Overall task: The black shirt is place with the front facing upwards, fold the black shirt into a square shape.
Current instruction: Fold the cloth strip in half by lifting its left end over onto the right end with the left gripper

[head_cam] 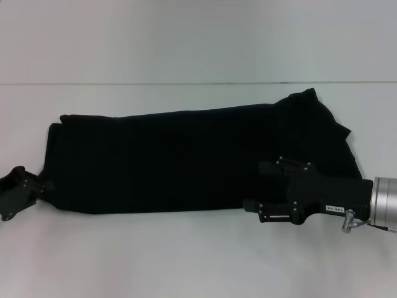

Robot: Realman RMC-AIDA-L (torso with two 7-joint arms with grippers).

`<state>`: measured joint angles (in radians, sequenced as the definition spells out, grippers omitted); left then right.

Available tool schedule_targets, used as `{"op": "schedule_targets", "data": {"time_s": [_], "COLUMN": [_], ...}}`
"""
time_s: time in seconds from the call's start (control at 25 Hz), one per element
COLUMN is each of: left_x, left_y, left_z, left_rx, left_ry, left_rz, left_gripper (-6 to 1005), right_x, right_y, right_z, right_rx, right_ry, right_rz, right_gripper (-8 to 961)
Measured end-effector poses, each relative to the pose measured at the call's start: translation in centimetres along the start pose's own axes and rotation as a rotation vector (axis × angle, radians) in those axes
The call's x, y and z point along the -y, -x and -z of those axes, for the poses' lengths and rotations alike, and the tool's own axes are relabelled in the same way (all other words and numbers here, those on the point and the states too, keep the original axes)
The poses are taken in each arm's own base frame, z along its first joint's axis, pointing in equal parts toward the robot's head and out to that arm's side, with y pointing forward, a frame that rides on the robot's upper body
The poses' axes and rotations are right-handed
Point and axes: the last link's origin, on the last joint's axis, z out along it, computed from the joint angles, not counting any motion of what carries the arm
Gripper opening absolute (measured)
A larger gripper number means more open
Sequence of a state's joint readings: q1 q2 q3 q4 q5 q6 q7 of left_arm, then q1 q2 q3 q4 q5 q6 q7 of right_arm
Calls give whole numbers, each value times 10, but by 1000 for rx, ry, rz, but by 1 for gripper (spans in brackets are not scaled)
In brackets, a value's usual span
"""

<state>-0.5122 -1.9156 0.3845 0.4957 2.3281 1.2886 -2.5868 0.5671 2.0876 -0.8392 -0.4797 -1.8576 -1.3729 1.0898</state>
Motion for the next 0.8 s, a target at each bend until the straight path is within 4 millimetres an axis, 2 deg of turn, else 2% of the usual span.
{"op": "schedule_targets", "data": {"time_s": [0.08,0.32,0.52,0.8], "left_x": [0,1,13,28], "left_y": [1,4,-6,-34], "left_z": [-1,-2,20,65], "left_rx": [3,5,-79,-243], "left_ry": [0,1,6,-13], "left_rz": [-2,-12,9,26], "left_gripper": [102,23,24,23], "right_x": [0,-1,1,3], "right_y": [0,-3,-5,-9], "right_z": [0,2,9,22], "right_rx": [0,1,7,39], "right_ry": [0,-3,-27,-66], "right_rz": [-1,-14,-24,-55], "right_gripper": [945,944,945,945]}}
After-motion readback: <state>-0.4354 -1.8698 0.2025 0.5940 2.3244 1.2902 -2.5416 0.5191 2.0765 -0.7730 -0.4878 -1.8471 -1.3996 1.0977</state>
